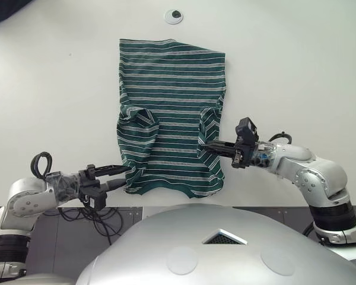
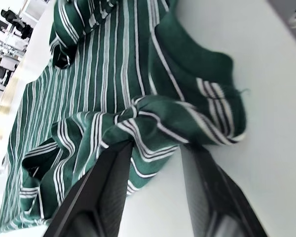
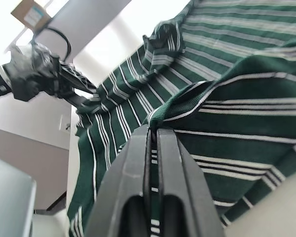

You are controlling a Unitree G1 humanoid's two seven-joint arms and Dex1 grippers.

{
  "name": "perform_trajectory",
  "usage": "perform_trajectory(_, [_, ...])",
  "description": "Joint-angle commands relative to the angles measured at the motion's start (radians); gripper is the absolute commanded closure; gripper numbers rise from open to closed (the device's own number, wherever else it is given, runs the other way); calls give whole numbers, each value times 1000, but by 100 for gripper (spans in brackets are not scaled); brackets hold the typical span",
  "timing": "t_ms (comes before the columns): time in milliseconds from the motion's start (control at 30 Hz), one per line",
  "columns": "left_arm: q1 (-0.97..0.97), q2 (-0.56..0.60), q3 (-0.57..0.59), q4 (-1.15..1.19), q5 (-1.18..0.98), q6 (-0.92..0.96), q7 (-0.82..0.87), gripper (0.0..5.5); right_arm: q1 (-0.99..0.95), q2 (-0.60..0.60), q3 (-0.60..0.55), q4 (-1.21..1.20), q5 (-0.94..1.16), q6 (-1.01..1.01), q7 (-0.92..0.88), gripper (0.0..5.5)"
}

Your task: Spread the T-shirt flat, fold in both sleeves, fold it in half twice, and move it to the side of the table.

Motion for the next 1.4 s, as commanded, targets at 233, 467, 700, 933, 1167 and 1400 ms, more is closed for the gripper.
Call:
perform_trajectory(233, [-47, 15, 36, 35, 212, -228, 174, 376, 103, -131, -184, -65, 20, -35, 95, 375])
perform_trajectory(467, [-97, -26, 71, 6, 458, -265, 271, 432, 337, -271, -250, -26, -378, -706, 320, 373])
perform_trajectory(700, [-126, -32, 97, -55, 559, -370, 339, 541, 418, -285, -132, 105, -764, -1387, 299, 373])
perform_trajectory(933, [-158, -81, 153, -67, 671, -486, 408, 547, 259, -220, -35, 274, -1082, -1765, 125, 373])
perform_trajectory(1167, [-155, -77, 157, -89, 732, -492, 475, 547, 186, -225, 24, 363, -1229, -1823, -30, 373])
perform_trajectory(1400, [-156, -82, 158, -80, 788, -490, 532, 550, 196, -281, 28, 410, -1175, -1766, -99, 432])
